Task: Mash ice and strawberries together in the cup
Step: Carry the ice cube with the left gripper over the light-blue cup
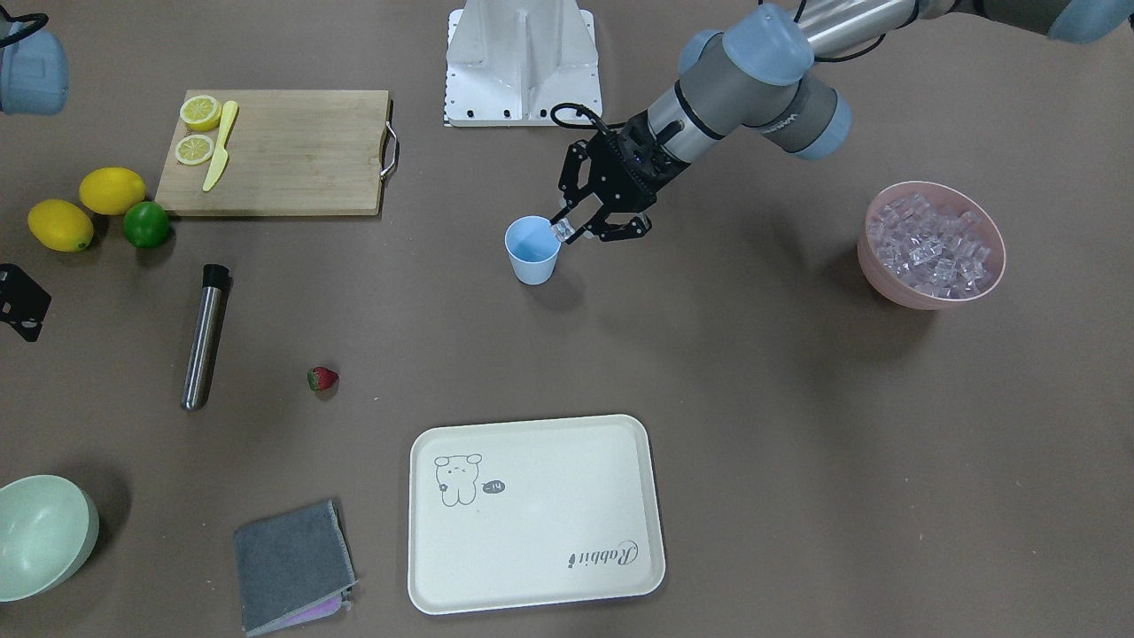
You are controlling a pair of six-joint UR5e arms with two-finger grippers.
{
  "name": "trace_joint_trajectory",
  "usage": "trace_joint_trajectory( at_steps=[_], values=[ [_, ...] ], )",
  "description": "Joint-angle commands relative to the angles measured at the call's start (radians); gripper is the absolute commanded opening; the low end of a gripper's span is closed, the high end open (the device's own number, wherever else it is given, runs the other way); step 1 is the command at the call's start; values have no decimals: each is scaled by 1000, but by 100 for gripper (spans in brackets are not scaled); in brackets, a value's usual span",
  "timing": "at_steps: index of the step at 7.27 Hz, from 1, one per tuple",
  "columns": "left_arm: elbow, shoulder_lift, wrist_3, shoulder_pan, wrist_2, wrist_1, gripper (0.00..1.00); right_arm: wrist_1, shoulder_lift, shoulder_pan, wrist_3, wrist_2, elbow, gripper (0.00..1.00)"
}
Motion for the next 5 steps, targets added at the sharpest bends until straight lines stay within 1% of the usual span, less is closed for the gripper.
trace_joint_trajectory(
  at_steps=[1, 5],
  values=[
    [22, -17, -8, 57, 66, -8, 0, 0, -9, 0, 3, -21, 0, 100],
    [66, -39, 0, 71, 91, -8, 0, 1, -24, 0, 9, -22, 3, 100]
  ],
)
